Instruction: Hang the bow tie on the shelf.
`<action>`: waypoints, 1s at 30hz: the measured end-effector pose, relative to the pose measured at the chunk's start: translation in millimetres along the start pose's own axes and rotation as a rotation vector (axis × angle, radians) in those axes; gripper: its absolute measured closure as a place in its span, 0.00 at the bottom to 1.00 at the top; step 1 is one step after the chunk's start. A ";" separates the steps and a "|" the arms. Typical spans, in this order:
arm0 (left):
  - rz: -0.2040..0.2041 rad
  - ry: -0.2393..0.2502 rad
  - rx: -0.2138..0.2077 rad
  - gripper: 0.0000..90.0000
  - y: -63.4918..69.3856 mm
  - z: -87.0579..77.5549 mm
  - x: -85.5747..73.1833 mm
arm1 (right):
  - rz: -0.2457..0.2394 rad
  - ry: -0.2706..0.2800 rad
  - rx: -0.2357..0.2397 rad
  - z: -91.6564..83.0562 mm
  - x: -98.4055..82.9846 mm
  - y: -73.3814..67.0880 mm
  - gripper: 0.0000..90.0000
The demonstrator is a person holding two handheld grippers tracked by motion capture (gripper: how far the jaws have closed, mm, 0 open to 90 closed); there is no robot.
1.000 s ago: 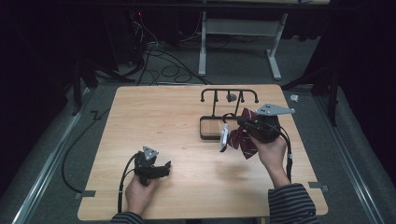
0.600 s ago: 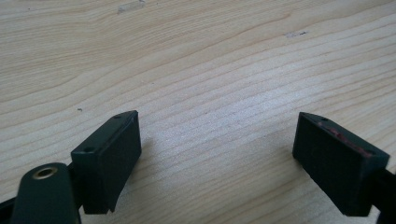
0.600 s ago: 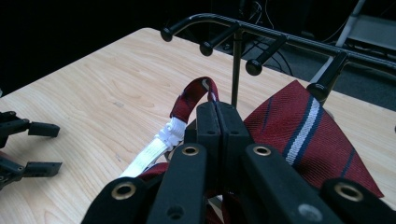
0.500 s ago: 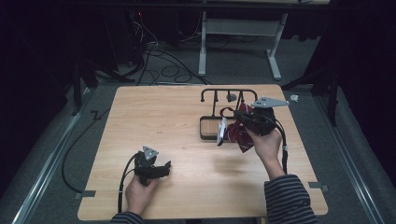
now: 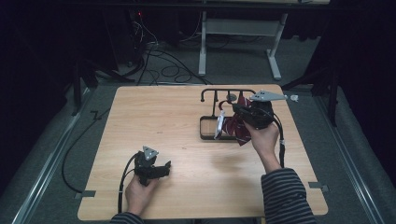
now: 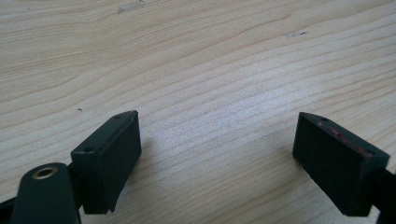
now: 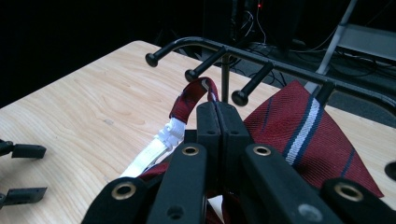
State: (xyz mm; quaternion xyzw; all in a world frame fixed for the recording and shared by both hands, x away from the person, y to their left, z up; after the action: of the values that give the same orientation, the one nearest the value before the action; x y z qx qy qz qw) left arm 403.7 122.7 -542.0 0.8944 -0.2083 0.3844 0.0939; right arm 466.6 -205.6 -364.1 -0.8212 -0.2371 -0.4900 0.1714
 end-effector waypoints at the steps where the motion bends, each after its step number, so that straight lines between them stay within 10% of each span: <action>1: 0.000 0.000 0.000 0.17 0.0 0.0 0.0 | -0.001 0.000 -0.005 0.9 1.3 0.6 1.00; 30: 0.000 0.002 0.002 0.17 0.5 -0.2 -0.3 | 0.037 -0.052 -0.120 32.6 11.0 20.8 0.99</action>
State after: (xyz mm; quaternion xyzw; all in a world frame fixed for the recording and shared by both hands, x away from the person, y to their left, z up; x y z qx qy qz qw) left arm 403.2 122.4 -542.1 0.8941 -0.2076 0.3857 0.0933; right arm 506.2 -203.6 -370.5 -0.8467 -0.1966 -0.4784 0.1246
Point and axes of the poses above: each handheld gripper's, and its own axes: z roughly forward along the jaws, x roughly out of its top, y roughly to its right, the point moved 5 cm from there along z, roughly forward along the jaws, and after that the axes turned 1 degree about x, right-handed, at the moved point
